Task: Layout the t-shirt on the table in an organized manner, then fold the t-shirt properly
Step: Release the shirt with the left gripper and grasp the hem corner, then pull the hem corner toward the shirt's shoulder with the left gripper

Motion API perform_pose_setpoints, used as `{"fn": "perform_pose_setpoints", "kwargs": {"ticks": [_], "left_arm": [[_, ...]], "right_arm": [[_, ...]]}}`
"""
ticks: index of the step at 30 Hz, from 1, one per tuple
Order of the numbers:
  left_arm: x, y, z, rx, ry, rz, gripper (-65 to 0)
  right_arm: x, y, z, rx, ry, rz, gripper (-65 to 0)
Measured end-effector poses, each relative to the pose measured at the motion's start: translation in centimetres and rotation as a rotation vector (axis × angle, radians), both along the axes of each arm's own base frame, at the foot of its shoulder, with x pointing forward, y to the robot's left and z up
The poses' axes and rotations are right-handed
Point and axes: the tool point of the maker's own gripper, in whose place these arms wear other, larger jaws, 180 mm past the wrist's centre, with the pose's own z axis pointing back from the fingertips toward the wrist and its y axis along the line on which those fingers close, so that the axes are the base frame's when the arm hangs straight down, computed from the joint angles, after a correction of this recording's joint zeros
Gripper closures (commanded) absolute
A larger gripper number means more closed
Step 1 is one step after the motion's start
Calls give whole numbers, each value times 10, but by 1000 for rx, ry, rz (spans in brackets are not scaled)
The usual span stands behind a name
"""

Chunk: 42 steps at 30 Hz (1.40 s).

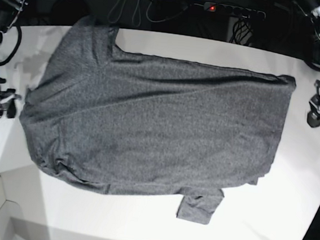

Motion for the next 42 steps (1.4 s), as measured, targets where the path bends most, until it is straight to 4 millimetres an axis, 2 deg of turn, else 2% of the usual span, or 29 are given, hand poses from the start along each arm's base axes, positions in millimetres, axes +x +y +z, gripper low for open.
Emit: {"fn": "perform_pose_setpoints", "kwargs": {"ticks": [3, 5, 8, 12, 15, 17, 20, 25, 29, 34, 38, 42], "left_arm": [[26, 10, 6, -35, -49, 23, -284], [51, 9, 11, -86, -93, 23, -284], [93, 1, 4, -111, -65, -10, -284], [156, -18, 0, -6, -42, -66, -284], [191, -48, -7, 81, -30, -146, -284], [205, -65, -21, 109, -6, -197, -284], [218, -72, -48, 116, 43, -199, -284], [218, -65, -79, 89, 80, -127, -285], [220, -65, -80, 98, 63, -113, -285], [230, -77, -73, 184, 39, -180, -285], [223, -82, -87, 188, 77, -198, -285], [218, -77, -99, 175, 71, -161, -282]], "right_arm": [[-1, -21, 21, -15, -63, -69, -302], [3, -22, 30, -25, -91, -79, -302], [12, -1, 36, -23, -124, -40, -302], [20, 41, 27, -19, -109, 67, -300], [11, 64, 9, 5, -76, 100, -300], [5, 68, 1, 9, -46, 102, -300], [9, 71, 5, 15, -69, 101, -300], [10, 74, 5, 22, -73, 104, -300], [9, 73, 4, 20, -71, 104, -300], [9, 73, 4, 19, -69, 104, -300], [9, 73, 4, 20, -70, 104, -300], [9, 74, 4, 22, -72, 103, -300]]}}
